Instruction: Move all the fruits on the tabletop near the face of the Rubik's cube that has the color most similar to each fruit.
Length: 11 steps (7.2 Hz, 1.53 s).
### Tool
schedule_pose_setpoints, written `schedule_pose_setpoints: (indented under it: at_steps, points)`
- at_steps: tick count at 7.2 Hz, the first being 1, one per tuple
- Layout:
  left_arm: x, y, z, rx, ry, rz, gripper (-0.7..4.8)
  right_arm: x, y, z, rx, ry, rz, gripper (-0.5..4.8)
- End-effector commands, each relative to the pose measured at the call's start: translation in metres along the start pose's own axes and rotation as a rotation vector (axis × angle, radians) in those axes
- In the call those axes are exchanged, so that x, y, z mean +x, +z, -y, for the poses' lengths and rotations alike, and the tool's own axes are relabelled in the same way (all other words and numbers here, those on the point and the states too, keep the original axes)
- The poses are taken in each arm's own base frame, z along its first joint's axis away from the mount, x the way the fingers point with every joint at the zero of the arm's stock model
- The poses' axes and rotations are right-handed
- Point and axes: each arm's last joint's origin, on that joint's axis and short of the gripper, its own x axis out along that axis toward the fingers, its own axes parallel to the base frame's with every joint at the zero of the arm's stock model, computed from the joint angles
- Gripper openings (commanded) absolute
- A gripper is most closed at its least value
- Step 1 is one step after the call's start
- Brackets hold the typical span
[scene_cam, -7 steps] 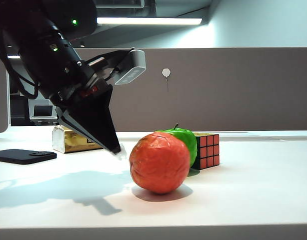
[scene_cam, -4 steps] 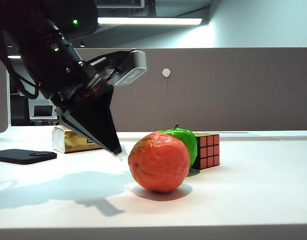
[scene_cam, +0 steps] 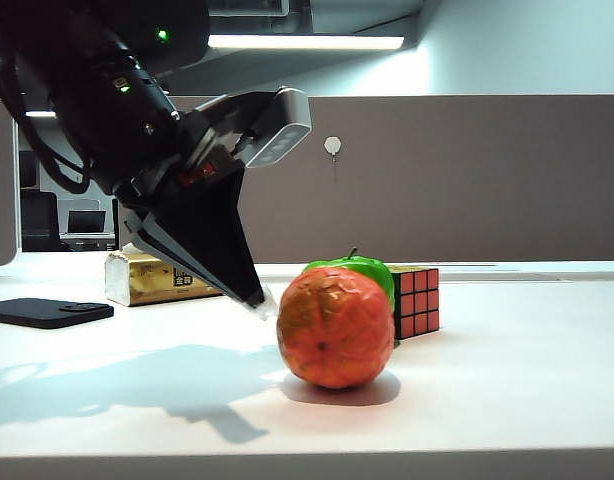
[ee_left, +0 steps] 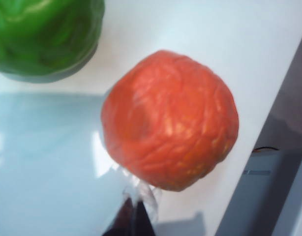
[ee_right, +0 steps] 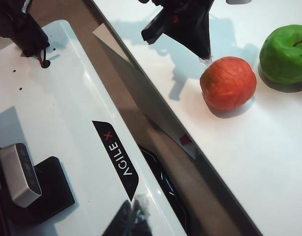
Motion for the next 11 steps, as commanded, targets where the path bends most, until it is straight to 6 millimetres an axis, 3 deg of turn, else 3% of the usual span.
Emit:
schedule_pose_setpoints:
  at_steps: [1, 7, 9, 11]
  points:
    - [0.001, -0.005, 0.005, 0.014, 0.004, -0.063, -0.05, -0.005, -0.001, 0.0, 0.012, 0.007, 0.024, -0.01]
    - [0.003, -0.01, 0.016, 0.0, -0.126, -0.113, -0.05, -0.005, -0.001, 0.0, 0.013, 0.007, 0.025, -0.01]
    - [0.009, -0.002, 0.029, 0.073, -0.093, -0.075, -0.05, -0.005, -0.001, 0.0, 0.021, 0.007, 0.025, -0.01]
    - [0.01, 0.008, 0.028, 0.092, -0.026, 0.011, -0.05, -0.006, -0.01, 0.003, 0.034, -0.075, -0.047, -0.01]
